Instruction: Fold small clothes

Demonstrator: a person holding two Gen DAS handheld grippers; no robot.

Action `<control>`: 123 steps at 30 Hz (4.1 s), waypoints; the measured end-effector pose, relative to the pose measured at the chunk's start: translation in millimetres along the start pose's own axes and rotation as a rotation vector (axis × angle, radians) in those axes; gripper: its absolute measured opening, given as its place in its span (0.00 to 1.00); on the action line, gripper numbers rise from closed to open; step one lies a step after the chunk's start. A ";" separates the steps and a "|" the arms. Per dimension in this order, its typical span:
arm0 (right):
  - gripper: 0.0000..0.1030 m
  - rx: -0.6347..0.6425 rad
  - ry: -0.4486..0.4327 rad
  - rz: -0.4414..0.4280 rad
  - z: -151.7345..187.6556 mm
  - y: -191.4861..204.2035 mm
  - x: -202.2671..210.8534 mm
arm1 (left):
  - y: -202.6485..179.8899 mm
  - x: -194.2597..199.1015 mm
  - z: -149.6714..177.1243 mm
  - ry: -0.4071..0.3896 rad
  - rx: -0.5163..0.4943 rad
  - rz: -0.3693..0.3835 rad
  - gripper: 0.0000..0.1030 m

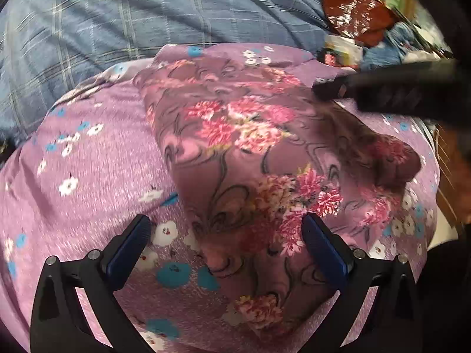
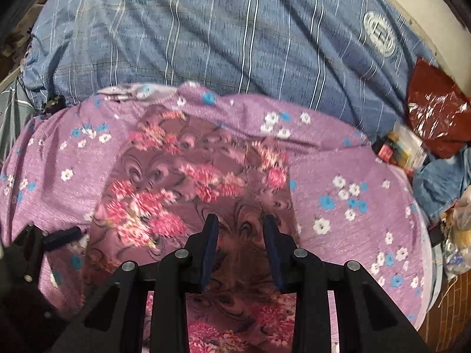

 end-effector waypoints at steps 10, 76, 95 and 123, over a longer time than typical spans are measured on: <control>0.72 -0.304 0.051 -0.265 24.7 -80.7 -21.4 | 45.0 24.1 -39.8 -0.189 0.191 0.175 1.00; 0.51 -0.192 0.107 -0.588 38.2 94.5 27.3 | 107.1 92.0 51.4 -0.077 0.421 0.046 0.58; 0.12 -0.153 0.053 -0.512 3.5 106.3 14.3 | 159.4 66.1 16.0 -0.101 0.442 -0.277 0.66; 0.20 -0.013 0.072 -0.460 78.1 83.0 61.9 | 99.9 118.6 112.4 -0.099 0.482 -0.269 0.75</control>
Point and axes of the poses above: each gripper's, at about its wrist camera, not at the fingertips, and x roughly against the way its jaws point, y to its left, z to its underside, the point moved 7 cm from there along -x, roughly the way its jaws point, and after that the axes turned 12 degrees about z, right-handed, at the moved point
